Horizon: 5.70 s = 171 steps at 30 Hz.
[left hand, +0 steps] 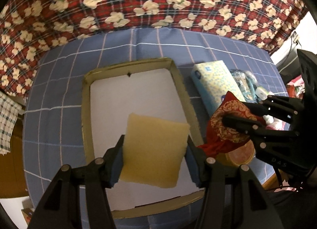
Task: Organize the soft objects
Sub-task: 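Carry the sponge with the left tool while the right tool carries the pouch over the gold tray, then lower and release the sponge with the left tool while the right tool releases the pouch into the tray, then move both open tools back toward the remaining items on the table, then grasp the pink-trimmed white cloth with the right tool while the left tool grasps the white cotton roll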
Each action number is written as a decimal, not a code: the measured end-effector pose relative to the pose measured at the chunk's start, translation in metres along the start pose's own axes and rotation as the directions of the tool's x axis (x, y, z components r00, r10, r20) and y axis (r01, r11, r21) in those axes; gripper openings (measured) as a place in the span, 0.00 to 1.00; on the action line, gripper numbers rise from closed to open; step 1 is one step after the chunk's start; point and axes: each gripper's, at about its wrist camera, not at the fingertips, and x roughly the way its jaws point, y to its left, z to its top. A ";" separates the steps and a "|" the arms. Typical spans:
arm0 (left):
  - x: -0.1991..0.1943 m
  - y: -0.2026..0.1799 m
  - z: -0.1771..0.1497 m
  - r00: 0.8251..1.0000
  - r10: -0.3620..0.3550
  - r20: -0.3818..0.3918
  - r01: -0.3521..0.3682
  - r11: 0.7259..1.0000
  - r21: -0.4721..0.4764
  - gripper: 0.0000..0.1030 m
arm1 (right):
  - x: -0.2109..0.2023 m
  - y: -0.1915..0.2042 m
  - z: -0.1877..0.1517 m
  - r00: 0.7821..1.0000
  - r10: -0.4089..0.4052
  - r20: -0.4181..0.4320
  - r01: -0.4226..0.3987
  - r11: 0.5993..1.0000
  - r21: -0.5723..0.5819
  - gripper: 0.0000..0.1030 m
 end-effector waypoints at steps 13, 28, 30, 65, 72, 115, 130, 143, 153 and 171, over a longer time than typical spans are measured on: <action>-0.002 0.037 -0.018 0.999 0.043 -0.017 -0.044 0.993 -0.107 0.53 | 0.017 0.031 0.012 0.998 0.057 -0.025 -0.059 0.995 -0.079 0.30; 0.003 0.064 -0.036 0.996 0.070 -0.051 -0.078 0.979 -0.189 0.53 | 0.041 0.063 0.016 0.994 0.084 -0.075 -0.096 0.979 -0.177 0.30; 0.006 0.065 -0.038 0.995 0.072 -0.062 -0.083 0.977 -0.196 0.53 | 0.044 0.066 0.016 0.993 0.083 -0.082 -0.097 0.977 -0.192 0.30; 0.036 0.072 -0.035 0.982 0.110 -0.151 -0.136 0.975 -0.175 0.55 | 0.078 0.085 0.018 0.989 0.075 -0.130 -0.113 0.942 -0.315 0.30; 0.037 0.060 -0.035 0.975 0.143 -0.170 -0.166 0.978 -0.127 0.60 | 0.069 0.083 0.018 0.994 0.063 -0.087 -0.087 0.945 -0.315 0.67; 0.002 -0.035 -0.004 0.992 0.124 -0.025 -0.124 0.992 0.015 0.73 | -0.020 0.000 -0.025 0.988 -0.137 0.069 0.144 0.982 -0.121 0.77; 0.024 -0.144 0.010 0.999 0.022 -0.049 -0.010 0.973 0.231 0.73 | -0.069 -0.079 -0.096 0.961 -0.274 0.036 0.269 0.957 0.109 0.77; 0.055 -0.233 0.023 0.990 -0.046 -0.131 0.094 0.920 0.380 0.73 | -0.103 -0.159 -0.165 0.918 -0.391 -0.060 0.385 0.850 0.359 0.77; 0.074 -0.272 0.024 0.984 -0.034 -0.173 0.108 0.890 0.442 0.73 | -0.093 -0.192 -0.191 0.916 -0.376 -0.140 0.399 0.809 0.431 0.77; 0.094 -0.279 0.026 0.974 0.015 -0.227 0.092 0.886 0.454 0.74 | -0.053 -0.212 -0.191 0.930 -0.307 -0.200 0.363 0.849 0.384 0.86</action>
